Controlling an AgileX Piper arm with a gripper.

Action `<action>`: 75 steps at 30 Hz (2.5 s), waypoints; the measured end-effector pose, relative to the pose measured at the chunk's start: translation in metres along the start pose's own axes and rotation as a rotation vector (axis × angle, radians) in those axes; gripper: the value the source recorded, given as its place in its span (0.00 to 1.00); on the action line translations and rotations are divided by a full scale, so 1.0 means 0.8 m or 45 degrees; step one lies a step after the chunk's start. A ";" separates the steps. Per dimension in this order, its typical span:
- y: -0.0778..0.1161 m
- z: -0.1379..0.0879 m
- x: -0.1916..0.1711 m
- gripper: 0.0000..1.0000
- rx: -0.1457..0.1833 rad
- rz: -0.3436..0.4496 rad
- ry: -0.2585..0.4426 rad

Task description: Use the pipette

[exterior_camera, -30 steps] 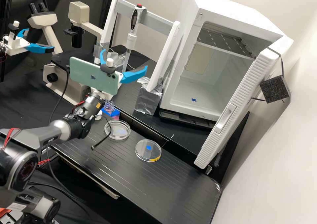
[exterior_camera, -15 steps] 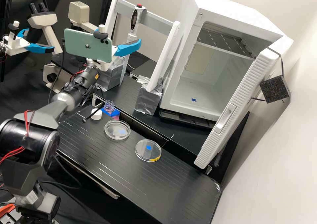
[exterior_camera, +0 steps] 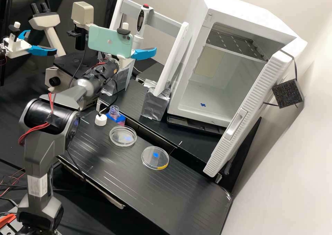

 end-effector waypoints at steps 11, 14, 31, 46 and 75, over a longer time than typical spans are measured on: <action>0.021 -0.003 0.006 0.00 0.014 0.056 0.005; 0.024 -0.001 0.007 0.00 0.017 0.063 -0.001; 0.026 0.004 0.010 0.00 0.013 0.054 -0.025; 0.025 0.004 0.009 0.00 -0.011 0.052 -0.036; 0.020 -0.009 0.005 0.00 -0.001 0.033 -0.019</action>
